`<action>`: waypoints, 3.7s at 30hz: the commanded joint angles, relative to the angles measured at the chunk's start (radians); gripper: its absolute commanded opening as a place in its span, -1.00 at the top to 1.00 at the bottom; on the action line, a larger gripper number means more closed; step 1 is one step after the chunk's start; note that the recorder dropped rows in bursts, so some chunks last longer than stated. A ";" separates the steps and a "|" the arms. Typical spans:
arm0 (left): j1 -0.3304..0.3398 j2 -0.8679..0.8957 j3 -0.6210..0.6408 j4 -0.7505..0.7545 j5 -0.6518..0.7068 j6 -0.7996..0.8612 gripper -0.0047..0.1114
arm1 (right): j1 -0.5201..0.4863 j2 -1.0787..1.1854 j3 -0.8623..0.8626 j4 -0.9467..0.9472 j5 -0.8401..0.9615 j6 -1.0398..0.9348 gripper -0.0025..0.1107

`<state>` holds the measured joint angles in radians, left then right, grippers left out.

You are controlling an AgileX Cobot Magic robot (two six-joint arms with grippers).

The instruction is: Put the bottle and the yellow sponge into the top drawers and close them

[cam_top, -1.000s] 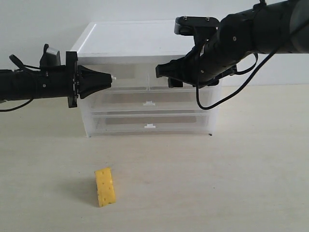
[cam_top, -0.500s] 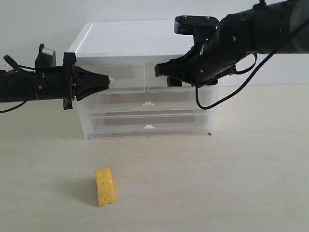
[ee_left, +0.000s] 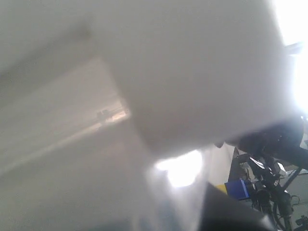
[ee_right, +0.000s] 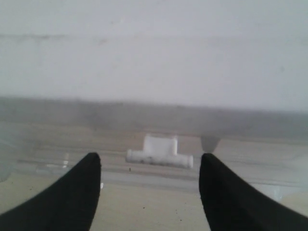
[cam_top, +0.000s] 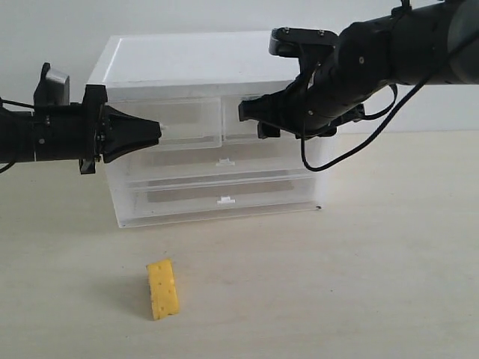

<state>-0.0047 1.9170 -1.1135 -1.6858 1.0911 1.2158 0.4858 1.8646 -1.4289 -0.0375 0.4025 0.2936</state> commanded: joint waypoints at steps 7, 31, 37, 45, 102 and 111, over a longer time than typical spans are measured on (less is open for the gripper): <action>-0.006 0.059 -0.110 0.034 0.130 -0.007 0.85 | 0.078 -0.022 -0.016 0.003 -0.070 -0.019 -0.02; -0.006 0.113 -0.153 0.150 0.130 -0.034 0.85 | 0.081 0.090 -0.126 -0.004 -0.238 0.010 -0.02; -0.006 0.113 -0.144 0.150 0.130 -0.034 0.85 | 0.081 0.088 -0.130 -0.075 -0.162 0.010 -0.02; -0.006 0.113 -0.144 0.159 0.130 -0.034 0.85 | 0.081 0.088 -0.130 -0.172 -0.139 0.029 -0.02; -0.006 0.062 0.094 0.031 0.130 0.126 0.85 | 0.081 0.062 -0.189 -0.823 -0.047 0.745 -0.02; -0.006 0.034 0.198 -0.046 0.130 0.196 0.85 | 0.081 0.062 -0.189 -0.845 -0.069 0.774 -0.02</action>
<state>0.0046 1.9629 -0.9527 -1.7810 1.1905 1.3765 0.6082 1.9229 -1.5835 -0.6741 0.5603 1.0571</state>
